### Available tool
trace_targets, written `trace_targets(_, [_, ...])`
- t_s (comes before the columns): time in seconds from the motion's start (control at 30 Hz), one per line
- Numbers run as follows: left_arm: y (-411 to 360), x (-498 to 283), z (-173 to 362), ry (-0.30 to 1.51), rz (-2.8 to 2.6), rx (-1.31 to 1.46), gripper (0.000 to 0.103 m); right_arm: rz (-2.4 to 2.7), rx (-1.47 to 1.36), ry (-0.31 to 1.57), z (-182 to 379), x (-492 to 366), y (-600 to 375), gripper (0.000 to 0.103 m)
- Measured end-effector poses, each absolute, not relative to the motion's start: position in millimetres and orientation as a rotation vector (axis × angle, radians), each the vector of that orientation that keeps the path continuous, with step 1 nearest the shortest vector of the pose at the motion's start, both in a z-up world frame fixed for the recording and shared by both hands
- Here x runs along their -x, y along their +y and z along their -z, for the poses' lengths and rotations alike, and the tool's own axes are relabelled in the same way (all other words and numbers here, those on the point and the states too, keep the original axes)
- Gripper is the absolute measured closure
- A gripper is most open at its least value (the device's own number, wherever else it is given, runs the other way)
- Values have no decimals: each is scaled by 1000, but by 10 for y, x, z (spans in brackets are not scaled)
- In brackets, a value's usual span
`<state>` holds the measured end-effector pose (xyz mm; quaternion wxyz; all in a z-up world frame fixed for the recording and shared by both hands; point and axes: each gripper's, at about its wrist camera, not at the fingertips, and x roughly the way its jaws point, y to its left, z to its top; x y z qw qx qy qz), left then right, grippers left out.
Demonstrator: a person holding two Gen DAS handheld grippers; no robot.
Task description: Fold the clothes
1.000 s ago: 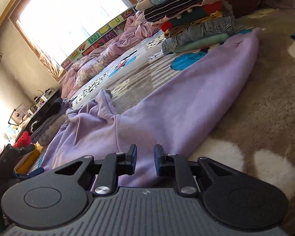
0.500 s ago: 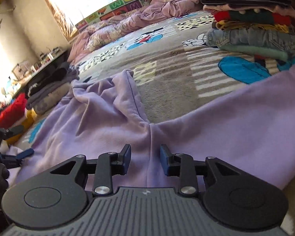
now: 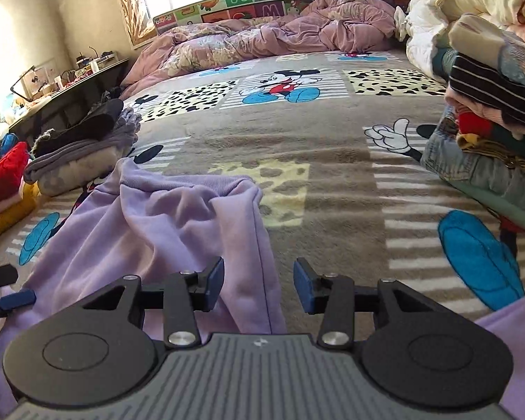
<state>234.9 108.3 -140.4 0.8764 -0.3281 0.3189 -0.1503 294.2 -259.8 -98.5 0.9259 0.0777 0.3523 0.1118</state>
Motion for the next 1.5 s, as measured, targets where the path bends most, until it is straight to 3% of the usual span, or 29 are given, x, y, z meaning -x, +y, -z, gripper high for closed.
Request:
trace_targets(0.63, [1070, -2447, 1446, 683, 352, 678, 1, -259, -195, 870, 1172, -4152, -2343, 57])
trace_targets(0.7, [1069, -2453, 1447, 683, 356, 676, 1, -278, -195, 887, 1211, -4200, -2318, 60])
trace_targets(0.77, [1063, -2456, 1446, 684, 357, 674, 1, -299, -202, 886, 1232, -4216, -2302, 81])
trace_targets(0.83, [1058, -2457, 1445, 685, 359, 672, 1, -312, -212, 863, 1223, -4206, -2316, 91])
trace_targets(1.13, [1044, -2457, 1443, 685, 361, 665, 1, -330, -324, 707, 1043, -4064, -2643, 92])
trace_targets(1.5, [999, -2469, 1457, 689, 357, 631, 1, -325, -570, 683, 1204, -4106, -3141, 92])
